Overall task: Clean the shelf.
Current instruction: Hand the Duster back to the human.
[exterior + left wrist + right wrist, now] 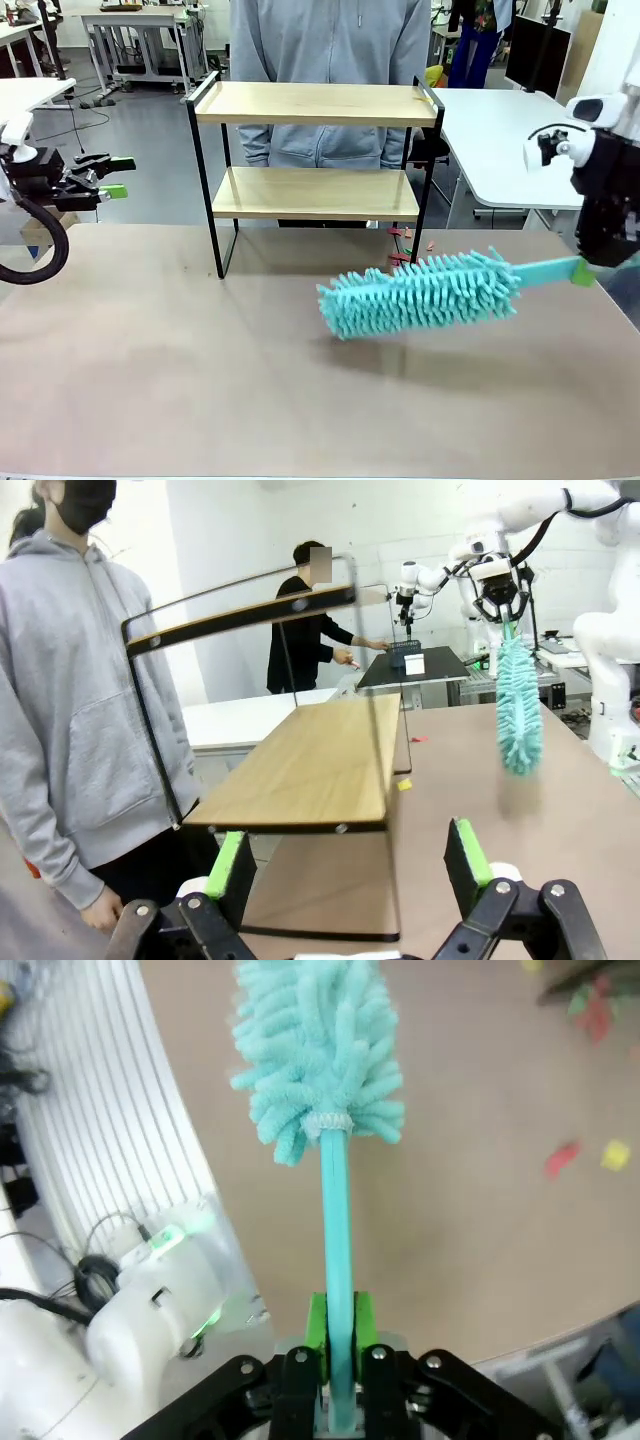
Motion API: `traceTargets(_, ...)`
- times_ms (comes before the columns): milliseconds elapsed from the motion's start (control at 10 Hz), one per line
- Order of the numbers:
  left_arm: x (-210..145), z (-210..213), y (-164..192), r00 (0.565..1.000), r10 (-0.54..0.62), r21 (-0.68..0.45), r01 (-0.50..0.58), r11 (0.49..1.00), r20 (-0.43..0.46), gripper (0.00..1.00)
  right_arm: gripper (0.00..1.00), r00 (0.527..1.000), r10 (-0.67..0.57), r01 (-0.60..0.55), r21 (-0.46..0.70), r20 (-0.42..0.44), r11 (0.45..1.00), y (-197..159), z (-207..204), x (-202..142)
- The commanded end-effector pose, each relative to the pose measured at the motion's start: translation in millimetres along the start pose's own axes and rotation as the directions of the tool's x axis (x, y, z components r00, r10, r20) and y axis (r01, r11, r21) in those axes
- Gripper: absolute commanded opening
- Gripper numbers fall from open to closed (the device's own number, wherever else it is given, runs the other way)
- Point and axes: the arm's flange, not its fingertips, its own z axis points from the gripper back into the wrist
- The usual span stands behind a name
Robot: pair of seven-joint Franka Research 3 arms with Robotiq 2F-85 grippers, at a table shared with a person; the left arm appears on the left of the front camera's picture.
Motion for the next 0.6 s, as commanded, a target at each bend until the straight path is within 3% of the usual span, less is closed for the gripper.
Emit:
traceTargets(0,27.2,-8.8,-54.9,1.0,-0.019,0.019,0.019,1.0,0.006,1.0,0.13,0.979,0.112,-0.116,0.009,0.172,0.993,-28.3,0.9,13.0)
traceTargets(500,60.4,-18.6,-129.4,0.998,0.068,0.013,-0.068,0.998,0.008,1.0,0.13,0.905,0.259,-0.245,-0.085,0.336,0.966,-63.9,3.4,42.5)
